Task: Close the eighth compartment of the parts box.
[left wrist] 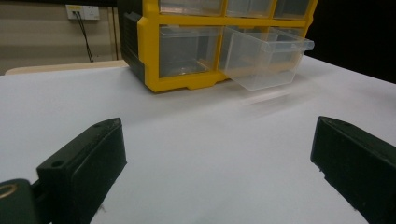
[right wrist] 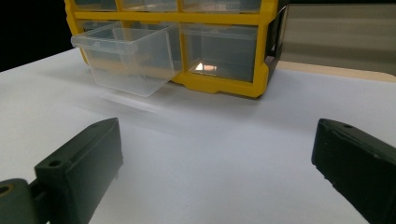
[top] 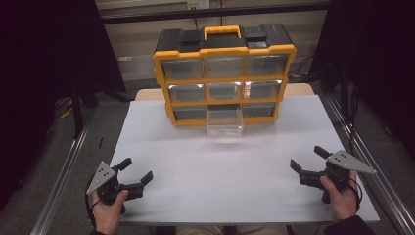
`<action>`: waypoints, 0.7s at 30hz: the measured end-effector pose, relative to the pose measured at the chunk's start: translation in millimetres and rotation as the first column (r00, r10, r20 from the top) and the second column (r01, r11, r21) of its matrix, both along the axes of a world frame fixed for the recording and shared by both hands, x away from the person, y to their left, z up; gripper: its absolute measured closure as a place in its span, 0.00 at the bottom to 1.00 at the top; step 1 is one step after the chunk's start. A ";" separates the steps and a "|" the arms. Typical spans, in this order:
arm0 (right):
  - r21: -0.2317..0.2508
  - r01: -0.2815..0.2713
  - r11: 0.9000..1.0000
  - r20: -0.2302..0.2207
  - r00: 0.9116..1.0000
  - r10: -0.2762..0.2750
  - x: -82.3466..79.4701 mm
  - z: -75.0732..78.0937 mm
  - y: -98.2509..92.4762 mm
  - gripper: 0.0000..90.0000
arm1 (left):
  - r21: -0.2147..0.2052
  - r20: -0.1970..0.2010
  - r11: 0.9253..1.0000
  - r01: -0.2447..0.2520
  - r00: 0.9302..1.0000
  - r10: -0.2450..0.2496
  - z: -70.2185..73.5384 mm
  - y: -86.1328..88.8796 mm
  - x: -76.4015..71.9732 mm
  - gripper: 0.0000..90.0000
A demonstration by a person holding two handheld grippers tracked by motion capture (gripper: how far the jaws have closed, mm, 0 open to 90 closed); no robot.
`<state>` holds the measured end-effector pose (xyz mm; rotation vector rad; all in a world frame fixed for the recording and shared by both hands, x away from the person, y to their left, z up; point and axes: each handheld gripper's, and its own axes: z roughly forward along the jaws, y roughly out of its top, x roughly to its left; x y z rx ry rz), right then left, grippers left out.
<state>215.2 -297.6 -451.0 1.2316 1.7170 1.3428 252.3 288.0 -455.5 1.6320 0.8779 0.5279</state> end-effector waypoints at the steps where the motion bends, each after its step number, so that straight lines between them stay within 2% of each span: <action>1: 0.002 -0.003 1.000 -0.004 1.000 0.003 -0.1 0.0 0.3 0.01 | 0.001 -0.001 1.000 0.000 1.000 0.000 0.0 0.0 -0.1 0.04; 10: -0.014 -0.037 0.999 -0.005 0.999 0.037 0.7 -1.5 5.1 0.01 | 0.008 -0.005 1.000 0.004 1.000 -0.004 1.0 -1.2 0.7 0.04; 21: -0.012 -0.141 0.990 -0.027 0.990 0.141 0.6 -1.2 18.5 0.02 | 0.018 -0.006 1.000 -0.005 1.000 0.005 1.2 -0.5 0.4 0.04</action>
